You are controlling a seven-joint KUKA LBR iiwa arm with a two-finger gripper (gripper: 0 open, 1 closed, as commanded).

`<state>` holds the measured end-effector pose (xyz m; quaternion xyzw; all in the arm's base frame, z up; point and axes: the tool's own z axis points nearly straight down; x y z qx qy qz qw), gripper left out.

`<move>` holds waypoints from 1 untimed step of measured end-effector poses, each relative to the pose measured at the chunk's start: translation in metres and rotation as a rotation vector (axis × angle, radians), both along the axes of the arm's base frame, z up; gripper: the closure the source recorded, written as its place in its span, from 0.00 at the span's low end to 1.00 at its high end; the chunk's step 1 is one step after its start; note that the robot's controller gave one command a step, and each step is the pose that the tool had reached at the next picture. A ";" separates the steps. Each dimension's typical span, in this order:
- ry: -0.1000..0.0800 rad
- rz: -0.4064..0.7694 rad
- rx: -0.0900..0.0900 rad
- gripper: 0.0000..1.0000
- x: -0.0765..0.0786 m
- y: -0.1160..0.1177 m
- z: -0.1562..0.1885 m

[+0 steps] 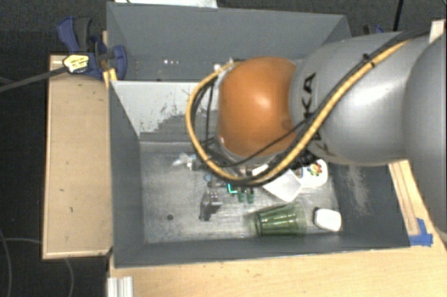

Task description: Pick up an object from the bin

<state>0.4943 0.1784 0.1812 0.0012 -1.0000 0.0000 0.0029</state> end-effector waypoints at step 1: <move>-0.008 -0.004 0.001 0.00 0.002 -0.001 0.004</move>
Offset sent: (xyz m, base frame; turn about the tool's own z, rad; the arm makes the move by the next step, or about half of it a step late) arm 0.0876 -0.0365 -0.1112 0.0449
